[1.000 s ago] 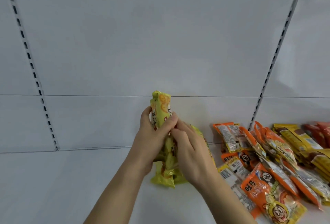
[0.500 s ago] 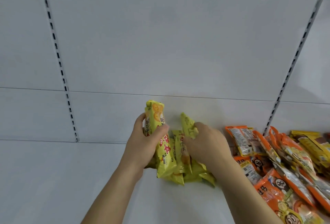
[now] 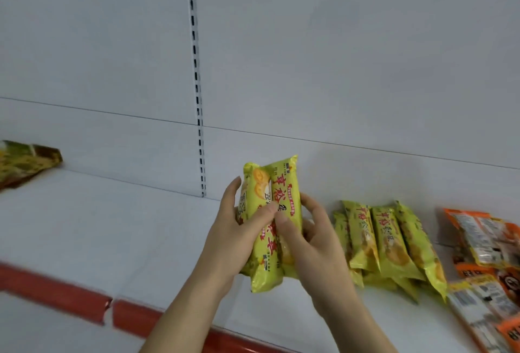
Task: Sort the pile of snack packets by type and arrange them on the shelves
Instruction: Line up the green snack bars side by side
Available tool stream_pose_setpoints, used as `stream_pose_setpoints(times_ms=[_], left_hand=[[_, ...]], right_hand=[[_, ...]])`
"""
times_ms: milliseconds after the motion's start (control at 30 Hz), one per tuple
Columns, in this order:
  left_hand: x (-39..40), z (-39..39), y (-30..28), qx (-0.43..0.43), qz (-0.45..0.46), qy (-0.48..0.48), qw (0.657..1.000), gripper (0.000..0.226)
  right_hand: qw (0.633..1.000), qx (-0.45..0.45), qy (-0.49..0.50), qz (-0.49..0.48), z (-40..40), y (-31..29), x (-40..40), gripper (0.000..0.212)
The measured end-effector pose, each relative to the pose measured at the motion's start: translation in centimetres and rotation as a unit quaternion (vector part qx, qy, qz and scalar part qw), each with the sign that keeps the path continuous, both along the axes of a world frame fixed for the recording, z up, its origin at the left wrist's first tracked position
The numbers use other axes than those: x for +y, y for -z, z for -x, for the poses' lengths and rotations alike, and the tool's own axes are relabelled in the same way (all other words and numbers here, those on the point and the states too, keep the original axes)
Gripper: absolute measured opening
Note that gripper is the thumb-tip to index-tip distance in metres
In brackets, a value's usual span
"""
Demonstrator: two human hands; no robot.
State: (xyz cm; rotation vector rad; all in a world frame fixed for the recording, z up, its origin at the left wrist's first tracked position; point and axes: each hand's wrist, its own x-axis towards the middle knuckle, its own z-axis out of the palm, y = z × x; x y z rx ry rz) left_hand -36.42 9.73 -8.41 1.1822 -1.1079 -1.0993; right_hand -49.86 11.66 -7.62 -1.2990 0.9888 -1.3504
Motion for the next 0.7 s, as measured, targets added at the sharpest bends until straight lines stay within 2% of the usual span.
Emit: stream_pose_setpoints(times_ms=[67,267,400,533,700], left_hand=[[0.7,-2.7,0.1,0.006,0.001,-0.01,1.0,0.083],[2.8,-12.7,0.4,0.007,0.002,-0.034,0.999,0.087],[4.0,-21.5,0.7,-0.003,-0.005,-0.054,0.999,0.086],[4.7,-28.2,1.2,-0.006,-0.018,-0.08,0.997,0.079],[3.5,-35.8,1.3,0.002,-0.038,-0.123,0.992,0.078]], right_hand=[[1.0,-0.011,-0.009,-0.004,-2.6,0.0,0.4,0.035],[0.999,0.041,-0.005,-0.003,-12.8,0.1,1.6,0.026],[0.995,0.094,-0.009,0.026,-20.4,0.4,2.2,0.036],[0.988,0.138,-0.061,0.019,-26.0,0.4,1.9,0.046],[0.958,0.277,-0.029,0.074,-32.2,0.0,-1.7,0.044]])
